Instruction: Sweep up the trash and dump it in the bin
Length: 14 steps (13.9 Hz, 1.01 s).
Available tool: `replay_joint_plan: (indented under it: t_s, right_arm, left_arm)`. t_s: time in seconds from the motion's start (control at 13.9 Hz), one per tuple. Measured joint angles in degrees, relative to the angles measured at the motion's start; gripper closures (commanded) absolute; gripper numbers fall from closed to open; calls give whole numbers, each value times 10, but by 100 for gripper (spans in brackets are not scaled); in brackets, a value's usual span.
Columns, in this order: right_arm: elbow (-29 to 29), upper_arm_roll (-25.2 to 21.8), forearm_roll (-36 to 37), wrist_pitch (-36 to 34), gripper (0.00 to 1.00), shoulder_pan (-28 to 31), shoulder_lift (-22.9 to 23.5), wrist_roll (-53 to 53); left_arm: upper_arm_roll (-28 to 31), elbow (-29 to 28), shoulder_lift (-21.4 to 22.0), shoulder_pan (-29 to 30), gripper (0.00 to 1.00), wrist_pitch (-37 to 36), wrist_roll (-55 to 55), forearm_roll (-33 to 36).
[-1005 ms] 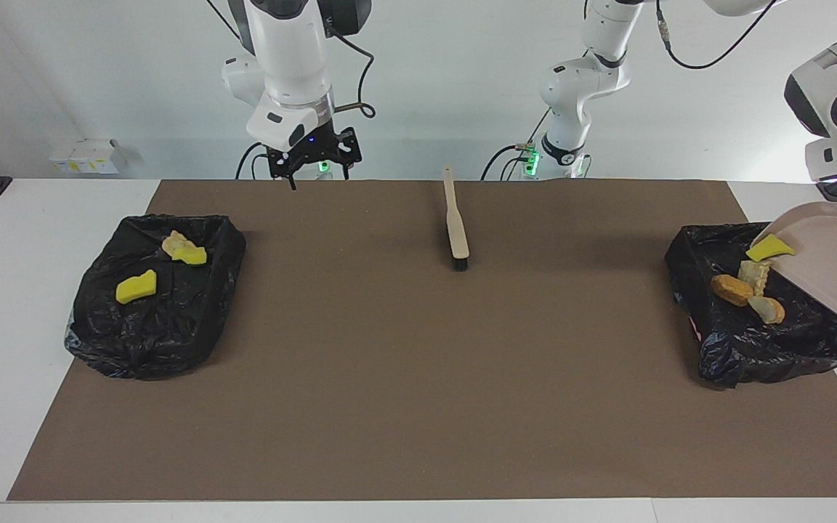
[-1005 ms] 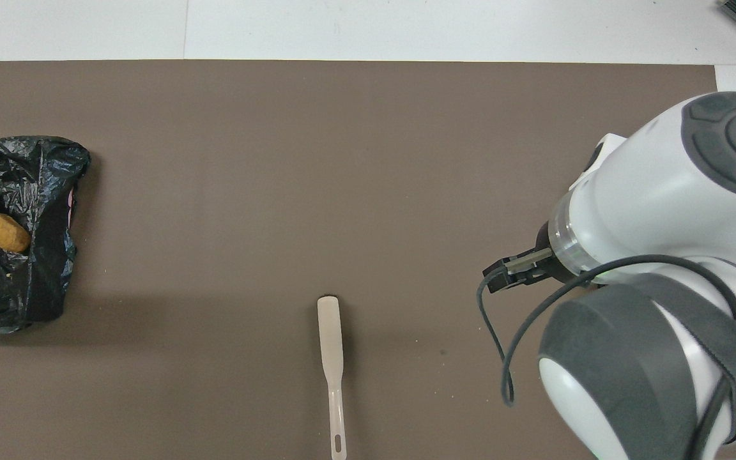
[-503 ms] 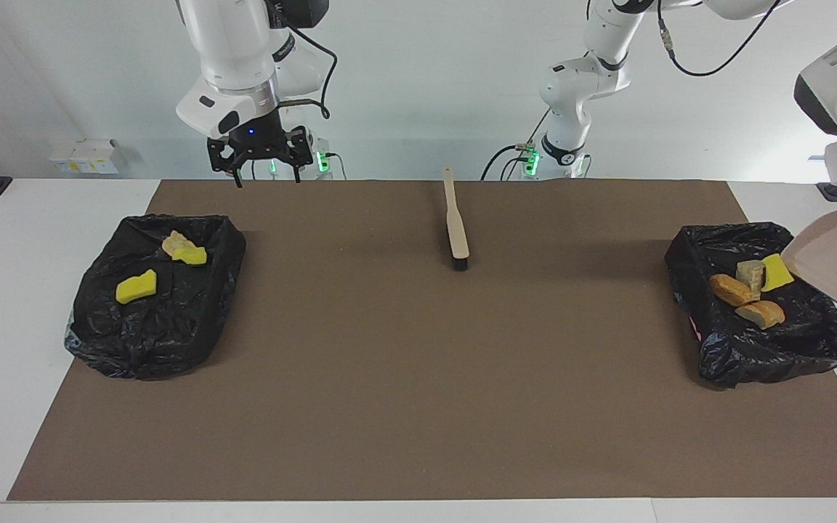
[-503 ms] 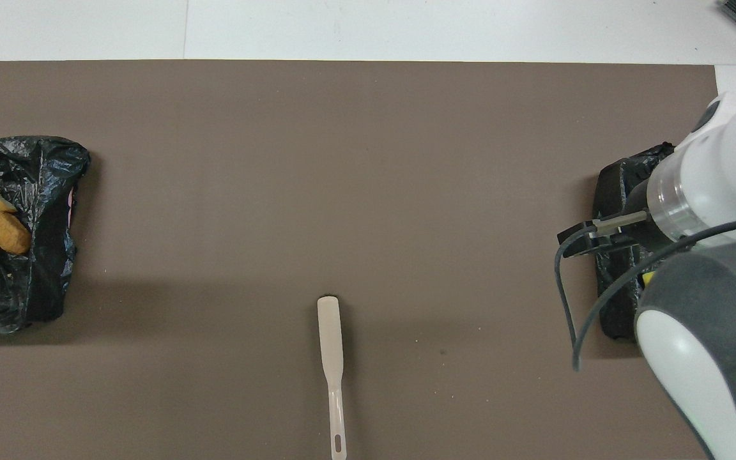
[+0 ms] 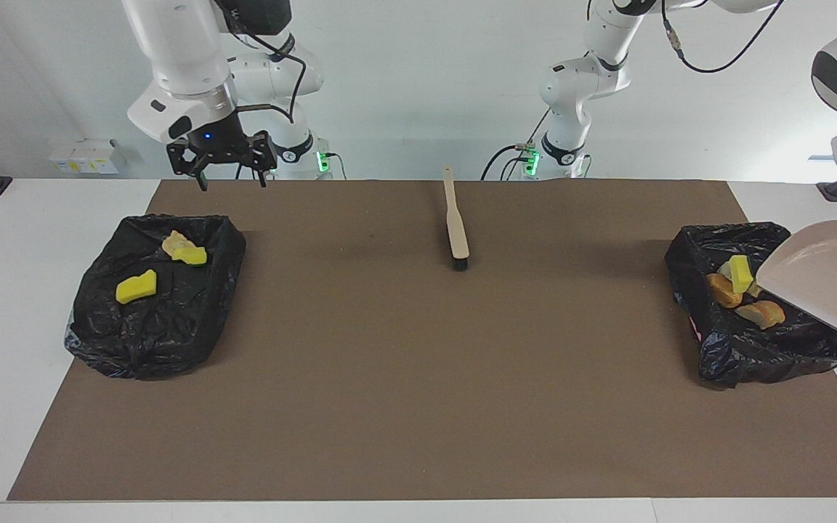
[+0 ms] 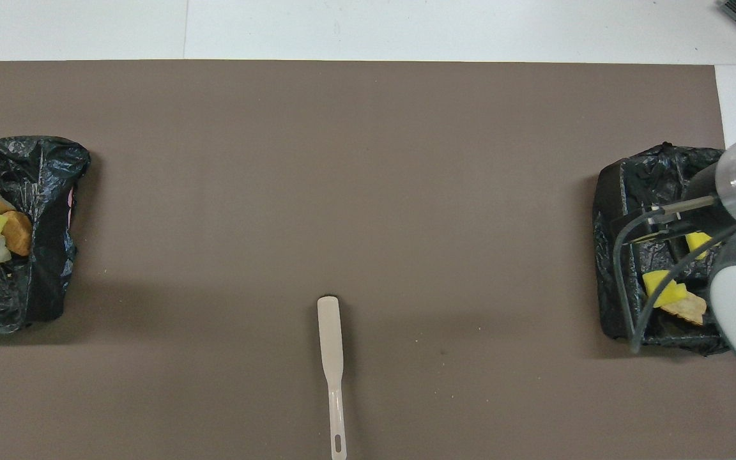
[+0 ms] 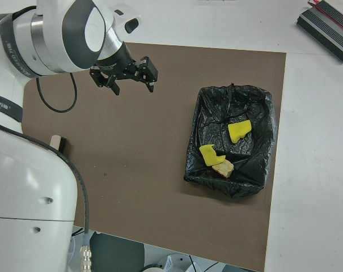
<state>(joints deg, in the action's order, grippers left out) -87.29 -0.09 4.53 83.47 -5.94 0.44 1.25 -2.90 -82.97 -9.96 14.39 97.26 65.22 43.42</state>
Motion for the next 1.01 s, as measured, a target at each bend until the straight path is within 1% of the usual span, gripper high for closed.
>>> replay_joint_plan:
  t_s: [0.14,0.36,0.43,0.57,0.65,0.72,1.01]
  right_arm:
    - [12,-14,0,0,0,19,0,2]
    - [21,-15,-4,0,0,50,0,-1]
    - [21,-15,-4,0,0,52,-3,-11]
    - [20,-13,-6,0,0,50,-8,-32]
    - [17,-11,-6,1,0,48,-10,-38]
    - [12,-10,-9,3,0,47,-14,-42]
    - [-10,-14,-18,13,0,51,-26,-42]
  left_arm:
    - [-2,3,0,-6,100,-27,-32,-33]
    - [-2,6,2,-8,100,-70,-92,-115]
    - [-3,8,5,-8,100,-84,-130,-143]
    - [-5,10,16,-18,100,-111,-241,-205]
    - [-8,9,22,-31,100,-124,-307,-233]
    - [-11,7,27,-49,100,-137,-352,-247]
    - [-16,-5,30,-130,100,-179,-460,-287]
